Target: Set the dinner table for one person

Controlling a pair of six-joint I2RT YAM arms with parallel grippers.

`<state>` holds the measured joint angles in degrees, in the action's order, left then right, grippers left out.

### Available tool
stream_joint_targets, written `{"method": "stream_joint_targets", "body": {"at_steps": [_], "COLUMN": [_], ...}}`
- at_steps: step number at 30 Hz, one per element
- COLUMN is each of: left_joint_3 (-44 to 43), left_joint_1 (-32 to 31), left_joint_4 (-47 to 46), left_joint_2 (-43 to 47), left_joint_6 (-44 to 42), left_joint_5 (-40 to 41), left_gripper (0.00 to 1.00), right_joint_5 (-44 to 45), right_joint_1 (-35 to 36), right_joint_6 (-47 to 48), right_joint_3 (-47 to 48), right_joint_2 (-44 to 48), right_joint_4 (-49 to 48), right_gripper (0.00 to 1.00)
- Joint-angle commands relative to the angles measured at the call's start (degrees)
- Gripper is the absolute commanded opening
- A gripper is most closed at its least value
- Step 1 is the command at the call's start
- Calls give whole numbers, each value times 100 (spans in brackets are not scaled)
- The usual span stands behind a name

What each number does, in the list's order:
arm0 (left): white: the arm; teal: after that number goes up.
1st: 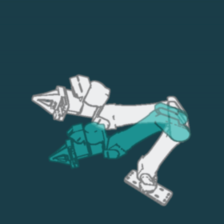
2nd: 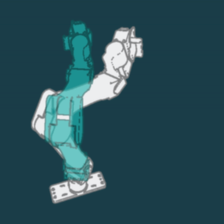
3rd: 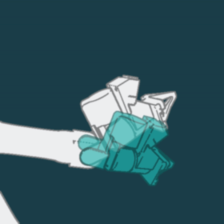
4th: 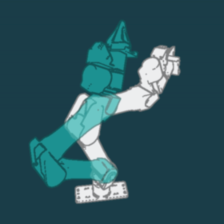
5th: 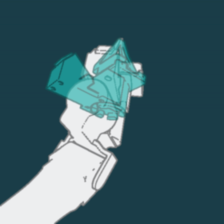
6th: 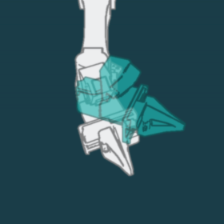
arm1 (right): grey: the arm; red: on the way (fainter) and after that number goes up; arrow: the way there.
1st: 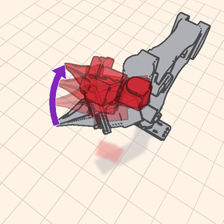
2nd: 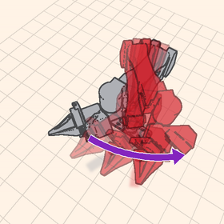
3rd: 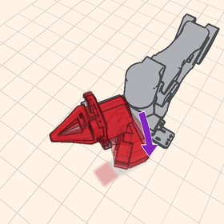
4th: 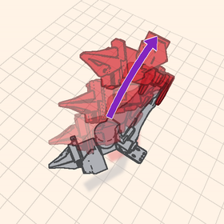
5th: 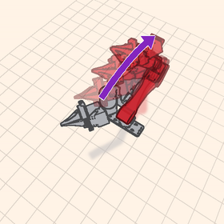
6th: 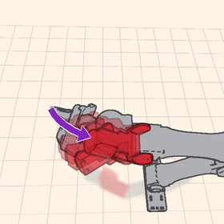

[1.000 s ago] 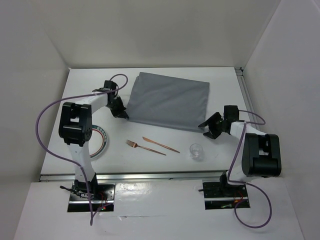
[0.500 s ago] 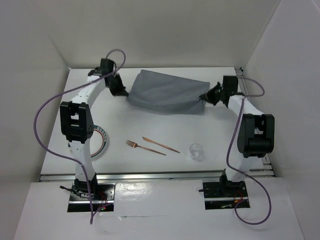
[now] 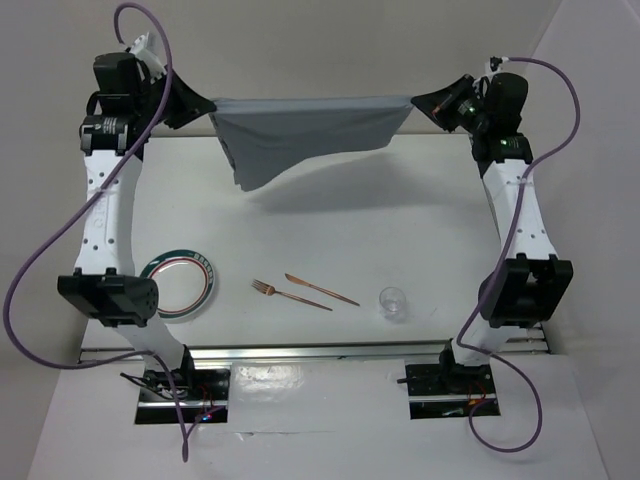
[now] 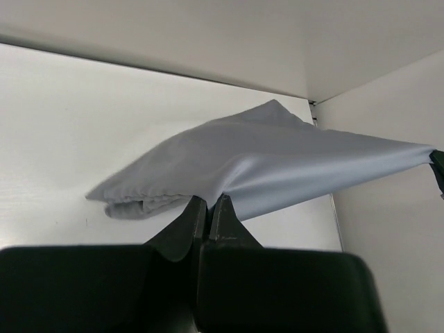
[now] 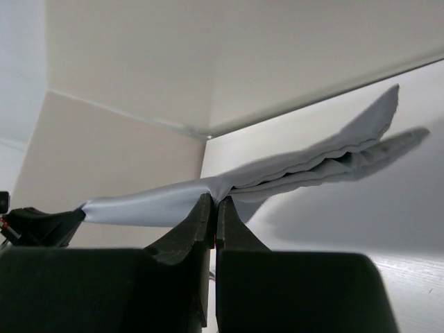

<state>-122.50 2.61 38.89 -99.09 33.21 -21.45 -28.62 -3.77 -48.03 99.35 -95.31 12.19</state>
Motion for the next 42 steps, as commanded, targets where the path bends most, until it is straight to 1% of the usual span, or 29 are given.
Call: {"method": "stream_joint_targets", "body": {"at_steps": [1, 3, 7, 10, 13, 18, 22, 27, 29, 31, 33, 34, 35, 37, 38, 39, 41, 42], "left_joint_3": [305, 471, 648, 648, 648, 472, -19, -1073, -1502, -1575, -1410, -1034, -752, -102, 623, 1005, 1769, 2487], "left_joint_1": [301, 371, 503, 556, 556, 556, 556, 556, 556, 556, 556, 556, 556, 609, 609, 609, 609, 609], "left_joint_4": [-93, -93, -40, -40, -40, -215, -277, -277, -277, -347, -487, -540, -619, -918, -1014, -1102, -1349, -1410], "left_joint_2": [460, 775, 1075, 1076, 822, 286, -338, -1208, -1586, -1727, -1728, -1536, -1413, -1114, -808, -640, -323, -174], "left_joint_6": [-122, -174, -175, -227, -280, -280, -227, -122, -52, -52, -52, -52, -113, -113, -174, -227, -280, -280], "left_joint_5": [115, 115, 45, -86, -279, -509, -623, -737, -738, -738, -790, -790, -790, -790, -790, -790, -790, -738], "left_gripper": [0, 0, 0, 0, 0, 0, 0, 0, 0, 0, 0, 0, 0, 0, 0, 0, 0, 0], "right_joint_5": [76, -3, 75, 129, 182, 252, 252, 199, 199, 199, 199, 199, 199, 199, 199, 199, 199, 95], "right_joint_1": [-159, -159, -159, -159, -159, -159, -159, -159, -159, -159, -159, -159, -159, -159, -159, -159, -159, -159], "right_joint_6": [162, 215, 346, 399, 400, 400, 452, 330, 329, 329, 329, 382, 382, 444, 505, 566, 628, 628], "right_joint_3": [-118, -275, -477, -478, -425, -320, -4, 663, 953, 955, 859, 719, 308, -212, -484, -1087, -1723, -2379], "right_joint_2": [731, 1012, 1330, 1436, 1374, 848, 216, -688, -892, -1016, -1016, -929, -841, -481, -350, -226, 204, 327], "right_joint_4": [46, 160, 275, 328, 328, 117, -146, -445, -445, -506, -507, -507, -559, -630, -630, -682, -682, -735], "right_gripper": [0, 0, 0, 0, 0, 0, 0, 0, 0, 0, 0, 0, 0, 0, 0, 0, 0, 0]}}
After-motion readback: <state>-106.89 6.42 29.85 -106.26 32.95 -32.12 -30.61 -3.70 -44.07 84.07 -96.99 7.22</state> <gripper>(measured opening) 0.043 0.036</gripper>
